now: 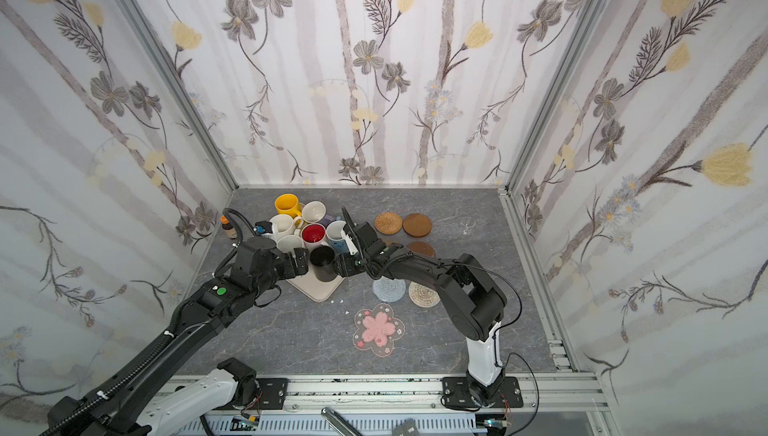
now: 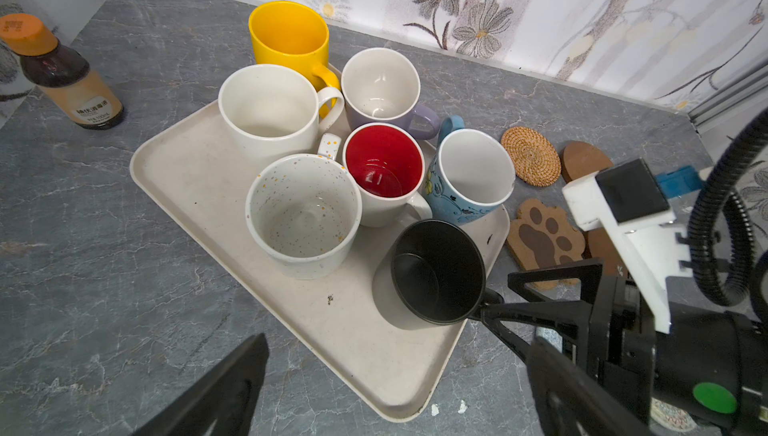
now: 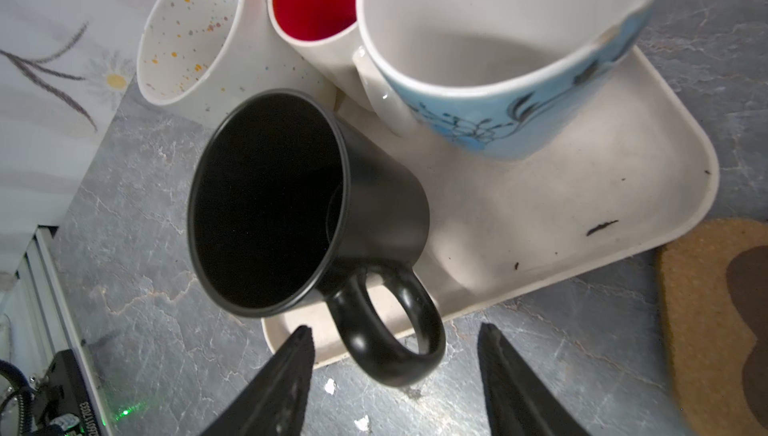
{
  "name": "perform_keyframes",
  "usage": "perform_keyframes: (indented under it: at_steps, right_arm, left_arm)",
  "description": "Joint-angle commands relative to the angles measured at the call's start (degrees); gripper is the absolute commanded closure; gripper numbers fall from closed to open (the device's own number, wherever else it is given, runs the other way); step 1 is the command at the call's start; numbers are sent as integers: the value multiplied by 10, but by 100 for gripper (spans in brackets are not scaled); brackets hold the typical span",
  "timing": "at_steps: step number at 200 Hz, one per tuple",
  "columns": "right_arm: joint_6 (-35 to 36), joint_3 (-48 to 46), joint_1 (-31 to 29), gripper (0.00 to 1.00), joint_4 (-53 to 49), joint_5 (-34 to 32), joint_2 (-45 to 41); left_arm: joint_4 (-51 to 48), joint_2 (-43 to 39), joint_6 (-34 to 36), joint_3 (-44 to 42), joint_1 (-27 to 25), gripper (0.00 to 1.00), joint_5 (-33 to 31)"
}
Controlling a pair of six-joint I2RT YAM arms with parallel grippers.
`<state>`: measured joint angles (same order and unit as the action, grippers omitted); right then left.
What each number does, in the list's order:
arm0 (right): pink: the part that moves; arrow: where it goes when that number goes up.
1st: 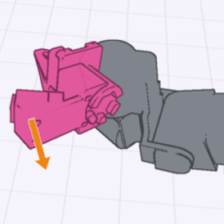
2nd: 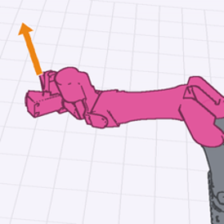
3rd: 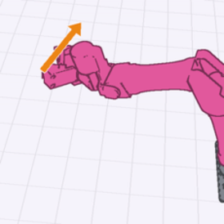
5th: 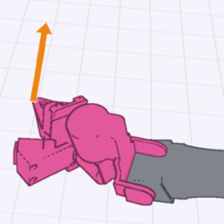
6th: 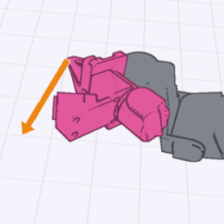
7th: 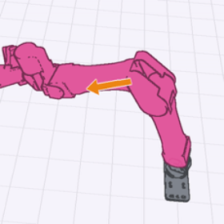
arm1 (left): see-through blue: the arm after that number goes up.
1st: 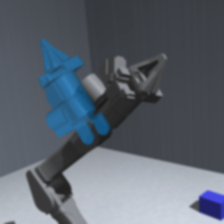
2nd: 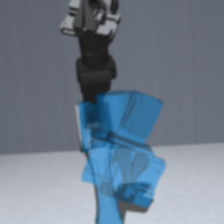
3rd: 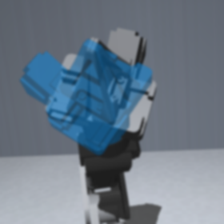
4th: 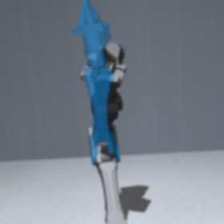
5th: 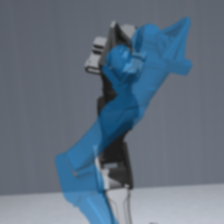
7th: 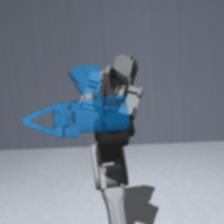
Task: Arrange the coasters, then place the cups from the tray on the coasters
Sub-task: 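Lower the right gripper onto the black mug handle and close it, then lift the black mug off the tray with the right gripper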
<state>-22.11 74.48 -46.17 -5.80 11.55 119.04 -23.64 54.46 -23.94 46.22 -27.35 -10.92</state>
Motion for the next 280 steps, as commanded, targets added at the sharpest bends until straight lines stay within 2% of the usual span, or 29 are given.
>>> perform_keyframes:
  at_steps: [1, 29, 99, 172, 239, 280]
  right_arm:
    - [59, 30, -5, 36, -23, -24, 19]
    - [95, 57, -5, 49, -45, -33, 42]
    - [146, 75, -54, 54, -57, -84, 55]
    - [131, 92, -65, 64, -77, -142, 78]
    - [124, 90, -72, 89, -79, -148, 74]
    - [113, 88, -77, 96, -80, -149, 59]
  left_arm:
    - [23, -2, 5, -6, 4, 0, 1]
    - [26, -7, 11, -14, 9, 0, -1]
    - [34, -13, 14, -27, 16, 0, 16]
    - [36, -35, 10, -36, 22, 0, 19]
    - [35, -46, 16, -36, 23, 0, -1]
    - [36, -72, 17, -39, 23, 0, -20]
